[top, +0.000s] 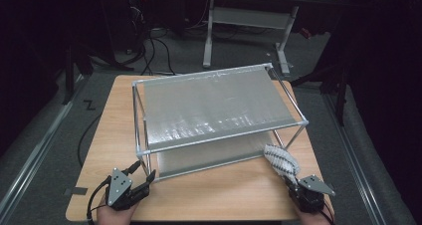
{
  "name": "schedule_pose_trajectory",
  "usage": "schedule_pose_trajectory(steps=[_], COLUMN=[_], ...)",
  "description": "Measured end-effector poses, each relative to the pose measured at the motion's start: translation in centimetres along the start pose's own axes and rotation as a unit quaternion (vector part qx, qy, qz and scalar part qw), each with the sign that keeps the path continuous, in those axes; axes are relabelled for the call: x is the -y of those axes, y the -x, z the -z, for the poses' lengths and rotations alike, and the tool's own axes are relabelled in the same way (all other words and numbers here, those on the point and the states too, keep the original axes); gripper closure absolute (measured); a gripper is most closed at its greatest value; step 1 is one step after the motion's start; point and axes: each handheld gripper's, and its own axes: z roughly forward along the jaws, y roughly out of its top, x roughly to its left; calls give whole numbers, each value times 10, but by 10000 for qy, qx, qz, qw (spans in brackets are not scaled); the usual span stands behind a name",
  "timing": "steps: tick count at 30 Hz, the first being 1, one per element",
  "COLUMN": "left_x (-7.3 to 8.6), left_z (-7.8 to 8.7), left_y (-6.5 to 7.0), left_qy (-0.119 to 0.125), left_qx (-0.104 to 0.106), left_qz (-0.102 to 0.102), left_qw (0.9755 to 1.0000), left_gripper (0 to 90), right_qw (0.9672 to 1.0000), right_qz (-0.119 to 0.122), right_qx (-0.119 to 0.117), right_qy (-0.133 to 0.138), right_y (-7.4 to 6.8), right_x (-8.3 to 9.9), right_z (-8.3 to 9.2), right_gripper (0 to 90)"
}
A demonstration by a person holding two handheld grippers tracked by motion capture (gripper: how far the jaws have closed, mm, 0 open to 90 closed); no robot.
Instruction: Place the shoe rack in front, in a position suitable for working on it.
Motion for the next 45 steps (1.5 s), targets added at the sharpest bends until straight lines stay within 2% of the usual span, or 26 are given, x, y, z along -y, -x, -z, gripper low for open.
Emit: schedule_pose_trajectory(steps=[3, 5, 9, 14, 18, 24, 29, 34, 37, 38, 45], left_x=[0, -1, -2, -1, -1, -3, -4, -4, -4, -4, -4], left_z=[-1, -2, -4, -7, -7, -6, -7, -9, -9, -10, -11], left_y=[1, 2, 2, 1, 1, 2, 3, 3, 1, 1, 1], left_qy=[5, -25, -8, -49, -43, 1, 28, 56, 93, 87, 76], left_qx=[28, 30, 64, 83, 89, 82, 70, -38, -100, -99, -139], left_qz=[-16, -28, 0, 14, 5, -8, -28, -65, -36, -43, -62], left_qw=[10000, 10000, 10000, 10000, 10000, 10000, 10000, 10000, 9999, 9999, 9999], left_gripper=[437, 452, 513, 526, 526, 546, 598, 716, 782, 785, 790], right_qw=[9994, 9986, 9970, 9964, 9972, 9986, 9989, 9994, 9993, 9993, 9993], right_qz=[158, 181, 226, 274, 232, 135, 38, 19, -178, -108, -34], right_qx=[-28, -93, -161, -204, -204, -147, -122, -152, -213, -224, -308], right_qy=[292, 489, 728, 777, 682, 495, 451, 310, 256, 279, 225], right_y=[-9, -13, -20, -28, -32, -31, -31, -35, -39, -41, -49], right_x=[-12, -24, -53, -88, -102, -108, -114, -120, -119, -118, -115], right_z=[4, 4, -5, -32, -54, -83, -98, -111, -118, -121, -127], right_gripper=[781, 780, 781, 782, 781, 782, 783, 783, 783, 783, 784])
